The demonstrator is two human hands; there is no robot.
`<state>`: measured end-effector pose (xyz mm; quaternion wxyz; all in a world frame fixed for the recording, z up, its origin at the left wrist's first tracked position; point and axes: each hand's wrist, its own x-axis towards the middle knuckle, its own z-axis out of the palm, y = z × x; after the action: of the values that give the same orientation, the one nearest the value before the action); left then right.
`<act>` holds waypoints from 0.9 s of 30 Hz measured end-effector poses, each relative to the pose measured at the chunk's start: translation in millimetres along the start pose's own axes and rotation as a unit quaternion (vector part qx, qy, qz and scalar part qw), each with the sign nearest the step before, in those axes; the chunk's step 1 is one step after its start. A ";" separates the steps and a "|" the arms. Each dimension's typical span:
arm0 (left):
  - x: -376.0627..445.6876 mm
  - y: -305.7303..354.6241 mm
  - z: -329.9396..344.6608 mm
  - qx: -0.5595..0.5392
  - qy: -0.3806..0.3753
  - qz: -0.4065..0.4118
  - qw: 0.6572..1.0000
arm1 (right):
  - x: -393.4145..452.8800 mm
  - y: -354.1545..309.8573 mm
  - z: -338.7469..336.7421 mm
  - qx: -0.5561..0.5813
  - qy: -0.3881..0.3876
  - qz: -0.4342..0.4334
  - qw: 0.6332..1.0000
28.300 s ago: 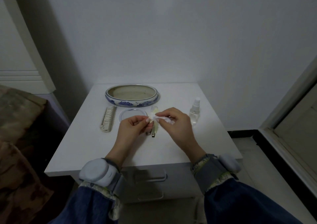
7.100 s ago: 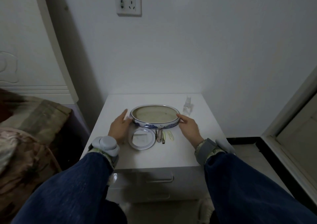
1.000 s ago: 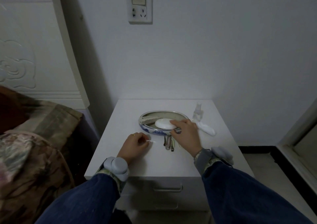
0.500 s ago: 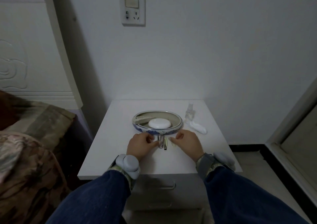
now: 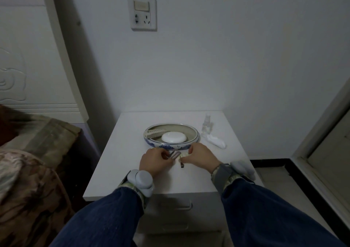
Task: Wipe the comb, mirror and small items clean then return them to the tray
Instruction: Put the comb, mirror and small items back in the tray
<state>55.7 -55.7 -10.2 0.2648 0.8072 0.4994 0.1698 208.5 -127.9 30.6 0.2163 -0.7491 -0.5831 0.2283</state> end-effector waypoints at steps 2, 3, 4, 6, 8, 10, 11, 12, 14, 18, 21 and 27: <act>-0.2 0.4 -0.6 0.000 -0.003 -0.003 1.000 | -1.1 -1.0 -0.3 0.004 -0.006 -0.003 1.000; -0.5 0.7 -0.8 0.001 -0.002 -0.004 1.000 | -0.7 0.5 0.4 0.008 -0.008 0.000 1.000; -1.0 1.0 -0.8 0.003 0.000 -0.002 1.000 | 0.4 1.4 1.2 0.007 -0.008 0.006 1.000; -1.8 1.0 -0.7 0.005 -0.001 0.000 1.000 | 4.2 4.0 3.8 -0.009 -0.004 0.025 1.000; -2.4 1.6 -1.5 0.001 -0.005 0.000 1.000 | 7.2 7.4 5.4 -0.005 0.002 0.044 0.999; -2.8 2.1 -3.0 -0.011 -0.011 -0.001 1.000 | 7.7 9.3 5.7 -0.002 0.005 0.047 0.999; -3.3 2.2 -3.9 -0.015 -0.011 -0.001 1.000 | 7.6 9.4 5.9 -0.002 0.006 0.045 0.999; -4.2 2.6 -4.8 -0.015 -0.010 0.001 1.000 | 7.7 9.4 5.9 -0.002 0.007 0.043 0.999; -6.3 3.1 -6.2 -0.013 -0.006 0.003 1.000 | 8.4 10.9 6.3 0.007 0.007 0.045 0.999; -8.5 2.5 -8.6 -0.020 -0.007 0.002 1.000 | 10.9 19.2 9.8 0.034 0.011 0.044 0.998; -8.3 0.9 -9.3 -0.027 -0.010 -0.003 1.000 | 10.7 24.6 11.5 0.050 0.021 0.036 0.998; -8.5 -2.3 -9.3 -0.032 -0.007 0.004 0.999 | 6.6 27.1 2.9 0.119 0.094 0.005 0.988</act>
<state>45.3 -60.0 -4.2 0.2933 0.8015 0.4887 0.1807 229.2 -127.5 11.6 0.3567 -0.7388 -0.5252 0.2263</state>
